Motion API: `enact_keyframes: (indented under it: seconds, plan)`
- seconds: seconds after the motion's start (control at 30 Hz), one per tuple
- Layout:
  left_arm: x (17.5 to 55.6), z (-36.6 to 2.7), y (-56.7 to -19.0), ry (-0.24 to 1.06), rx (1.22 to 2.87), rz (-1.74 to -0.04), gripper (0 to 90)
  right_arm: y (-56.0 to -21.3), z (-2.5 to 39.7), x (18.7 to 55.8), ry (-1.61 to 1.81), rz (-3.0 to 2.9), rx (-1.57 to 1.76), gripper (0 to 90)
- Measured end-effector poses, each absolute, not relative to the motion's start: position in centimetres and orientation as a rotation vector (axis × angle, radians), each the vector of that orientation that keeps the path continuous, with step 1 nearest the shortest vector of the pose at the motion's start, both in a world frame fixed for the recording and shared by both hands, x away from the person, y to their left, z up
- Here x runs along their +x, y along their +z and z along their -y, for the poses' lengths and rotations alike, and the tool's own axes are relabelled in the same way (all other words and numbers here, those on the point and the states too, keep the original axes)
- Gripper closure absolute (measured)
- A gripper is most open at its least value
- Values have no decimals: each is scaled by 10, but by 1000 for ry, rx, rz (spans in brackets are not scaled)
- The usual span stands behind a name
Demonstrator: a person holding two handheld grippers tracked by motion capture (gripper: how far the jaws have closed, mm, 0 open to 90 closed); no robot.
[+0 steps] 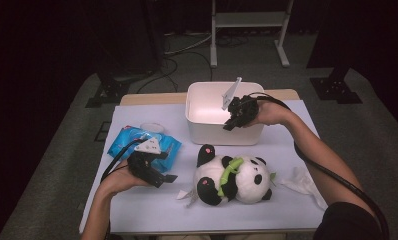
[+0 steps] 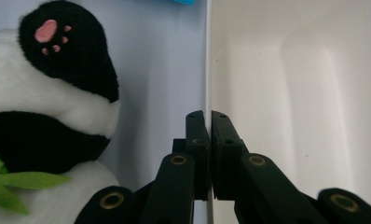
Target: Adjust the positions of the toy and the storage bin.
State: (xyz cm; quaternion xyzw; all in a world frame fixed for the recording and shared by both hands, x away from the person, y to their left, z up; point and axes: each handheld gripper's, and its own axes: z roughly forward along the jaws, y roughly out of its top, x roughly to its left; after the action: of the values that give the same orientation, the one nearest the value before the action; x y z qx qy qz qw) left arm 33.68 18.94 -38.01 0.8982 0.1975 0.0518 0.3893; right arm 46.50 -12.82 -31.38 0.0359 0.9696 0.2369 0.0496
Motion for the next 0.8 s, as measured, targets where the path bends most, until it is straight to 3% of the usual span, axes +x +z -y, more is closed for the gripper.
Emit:
enact_keyframes:
  seconds: [0.8]
  plan:
    - [334, -185, -383, 121, 2291, -491, 107, -316, 134, 424, 752, -2950, 87, 864]
